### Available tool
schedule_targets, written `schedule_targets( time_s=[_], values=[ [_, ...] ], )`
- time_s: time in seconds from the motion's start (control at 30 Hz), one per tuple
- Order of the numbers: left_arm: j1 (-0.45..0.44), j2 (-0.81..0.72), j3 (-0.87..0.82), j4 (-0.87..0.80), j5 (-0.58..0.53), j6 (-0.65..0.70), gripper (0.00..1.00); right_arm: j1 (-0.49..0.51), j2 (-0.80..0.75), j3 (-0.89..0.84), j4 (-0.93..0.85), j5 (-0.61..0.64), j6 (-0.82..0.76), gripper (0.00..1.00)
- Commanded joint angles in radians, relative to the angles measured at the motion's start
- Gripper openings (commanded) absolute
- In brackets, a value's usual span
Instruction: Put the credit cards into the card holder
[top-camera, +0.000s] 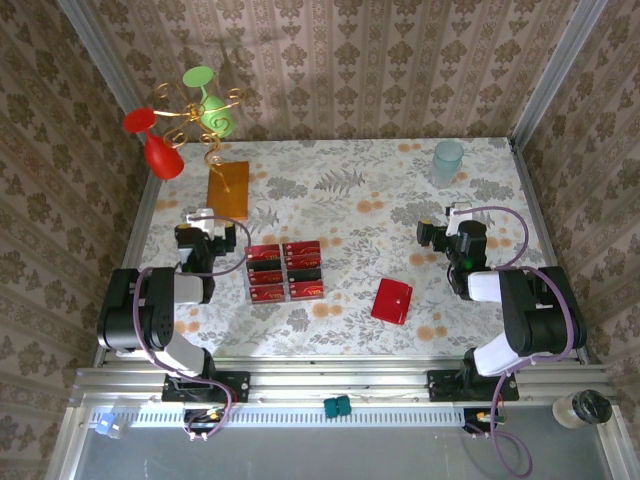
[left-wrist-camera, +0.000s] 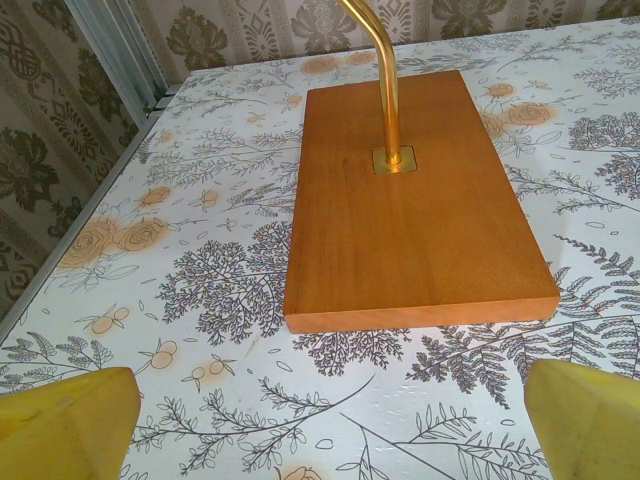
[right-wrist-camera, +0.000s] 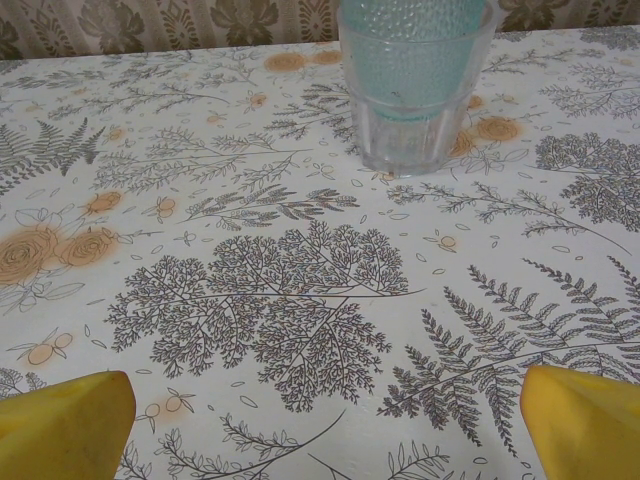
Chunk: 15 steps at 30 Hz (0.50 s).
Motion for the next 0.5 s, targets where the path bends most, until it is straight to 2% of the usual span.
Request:
schedule_targets(
  time_s=[0.0, 0.47],
  values=[
    [0.003, 0.003, 0.004, 0.002, 0.014, -0.010, 1.00, -0.004, 0.008, 0.002, 0.028, -0.012, -0.011, 1.00],
    [0.008, -0.007, -0.001, 0.008, -0.011, -0.024, 1.00, -0.007, -0.024, 0.001, 0.003, -0.039, -0.023, 1.00]
  ],
)
